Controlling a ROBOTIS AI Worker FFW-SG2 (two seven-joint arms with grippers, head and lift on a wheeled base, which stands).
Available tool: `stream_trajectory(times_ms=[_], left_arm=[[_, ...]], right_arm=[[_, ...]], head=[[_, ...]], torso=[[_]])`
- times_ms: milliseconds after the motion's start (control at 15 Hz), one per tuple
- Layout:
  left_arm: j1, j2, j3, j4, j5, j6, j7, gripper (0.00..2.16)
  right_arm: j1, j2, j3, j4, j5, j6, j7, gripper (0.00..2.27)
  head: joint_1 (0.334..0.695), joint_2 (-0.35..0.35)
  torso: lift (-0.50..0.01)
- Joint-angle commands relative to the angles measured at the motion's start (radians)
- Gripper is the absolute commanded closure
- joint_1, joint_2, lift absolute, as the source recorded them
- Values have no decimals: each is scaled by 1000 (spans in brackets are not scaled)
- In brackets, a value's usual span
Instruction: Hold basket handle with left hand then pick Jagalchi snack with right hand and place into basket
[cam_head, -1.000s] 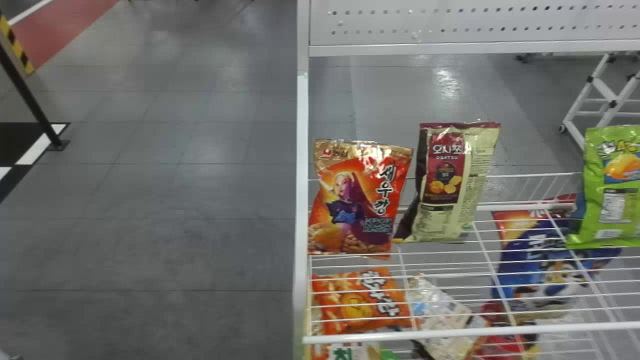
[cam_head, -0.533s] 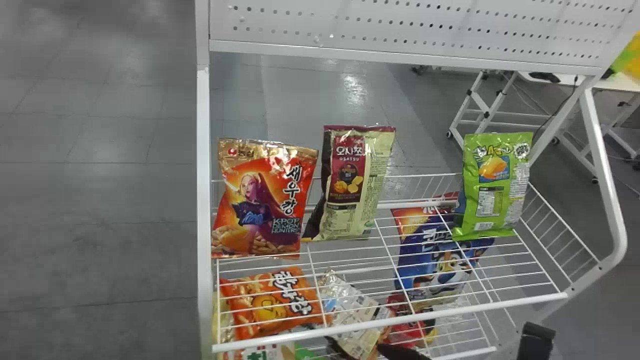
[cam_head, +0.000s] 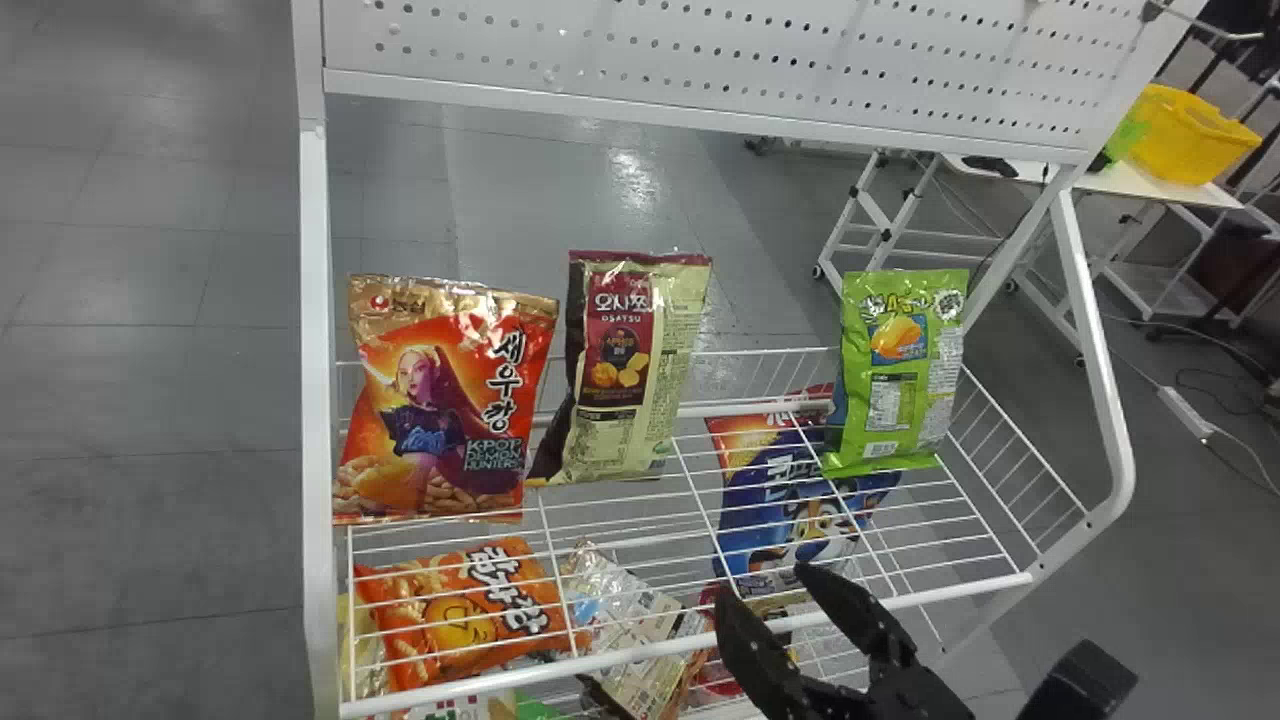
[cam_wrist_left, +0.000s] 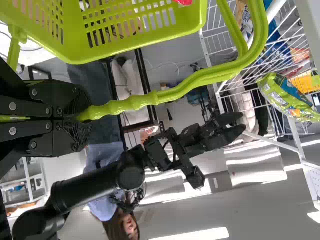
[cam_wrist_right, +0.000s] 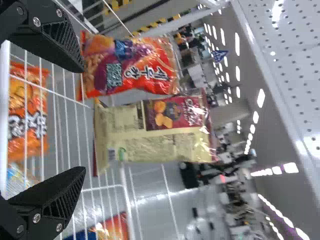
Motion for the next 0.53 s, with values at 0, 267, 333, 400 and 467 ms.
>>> stream_trajectory(times_ms=[0,267,333,400,467], left_arm=[[0,0,0,1,0,0,-10,2148],[-3,2,-3,1,-2,0,-10,2148],[-4,2,-10,1,-3,0,-10,2148],[-4,2,-13,1,-6,0,-10,2148],[-4,2,-14,1,-8,0,-10,2148]], right_arm=[[-2,1,40,74,48,-163,-55,127],[-18,1,98,167,108,-294,-135,127],[-23,1,107,172,113,-294,-141,127],[-28,1,119,171,120,-294,-144,127],[-32,1,127,171,125,-294,-147,127]], head=[[695,-350],[695,-350],[695,-350],[695,-350],[695,-350]], torso=[[-8],[-8],[-8],[-8],[-8]])
